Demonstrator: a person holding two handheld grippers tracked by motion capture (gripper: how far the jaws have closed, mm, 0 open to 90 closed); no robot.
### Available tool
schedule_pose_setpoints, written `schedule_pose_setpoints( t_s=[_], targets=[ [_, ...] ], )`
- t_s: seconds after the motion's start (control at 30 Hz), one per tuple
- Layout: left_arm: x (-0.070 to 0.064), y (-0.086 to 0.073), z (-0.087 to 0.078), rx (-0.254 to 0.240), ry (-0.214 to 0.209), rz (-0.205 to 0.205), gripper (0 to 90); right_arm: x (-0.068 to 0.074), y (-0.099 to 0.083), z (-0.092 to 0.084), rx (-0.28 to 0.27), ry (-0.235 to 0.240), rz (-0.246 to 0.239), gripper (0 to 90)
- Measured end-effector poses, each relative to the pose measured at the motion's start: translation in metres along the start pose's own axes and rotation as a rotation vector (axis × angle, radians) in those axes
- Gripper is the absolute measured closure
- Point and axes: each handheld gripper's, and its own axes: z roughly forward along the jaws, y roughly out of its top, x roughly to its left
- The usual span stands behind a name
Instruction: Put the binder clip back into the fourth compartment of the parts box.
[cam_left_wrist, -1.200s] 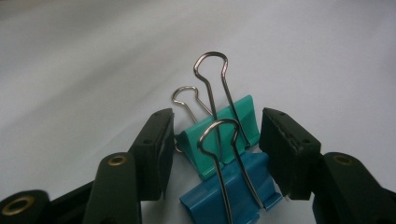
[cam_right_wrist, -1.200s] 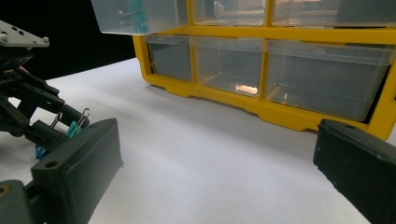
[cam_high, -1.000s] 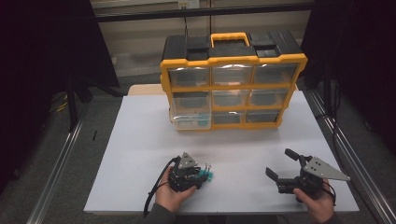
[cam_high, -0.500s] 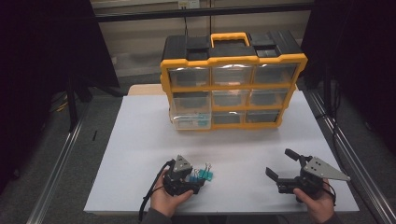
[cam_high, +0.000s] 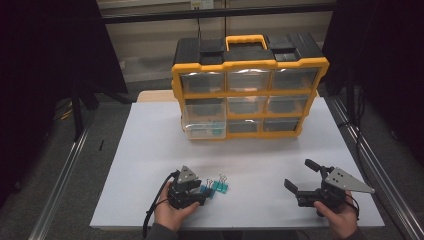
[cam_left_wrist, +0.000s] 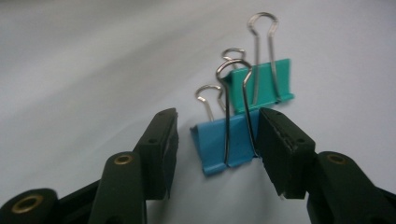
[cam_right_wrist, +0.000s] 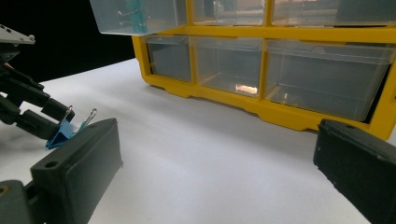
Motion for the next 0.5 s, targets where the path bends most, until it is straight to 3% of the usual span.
schedule_pose_setpoints(
  t_s=[0.2,0.33,0.37,0.4,0.5],
  targets=[
    [-0.012,0.002,0.003,0.010,0.009,0.022,37.9,0.000,0.000,0.001,0.001,0.006,-0.002,0.5],
    [-0.014,0.001,0.008,0.018,0.026,0.037,38.1,0.000,0.000,0.000,-0.003,0.003,-0.004,0.4],
    [-0.014,0.001,0.009,0.016,0.036,0.048,39.2,0.000,0.000,0.000,-0.004,0.002,-0.006,0.4],
    [-0.014,0.000,0.009,0.010,0.051,0.055,46.3,0.000,0.000,0.000,-0.001,0.002,-0.011,0.4],
    [-0.013,0.000,0.008,0.019,0.051,0.063,47.8,-0.001,0.000,0.001,-0.002,-0.003,-0.003,0.4]
  ],
)
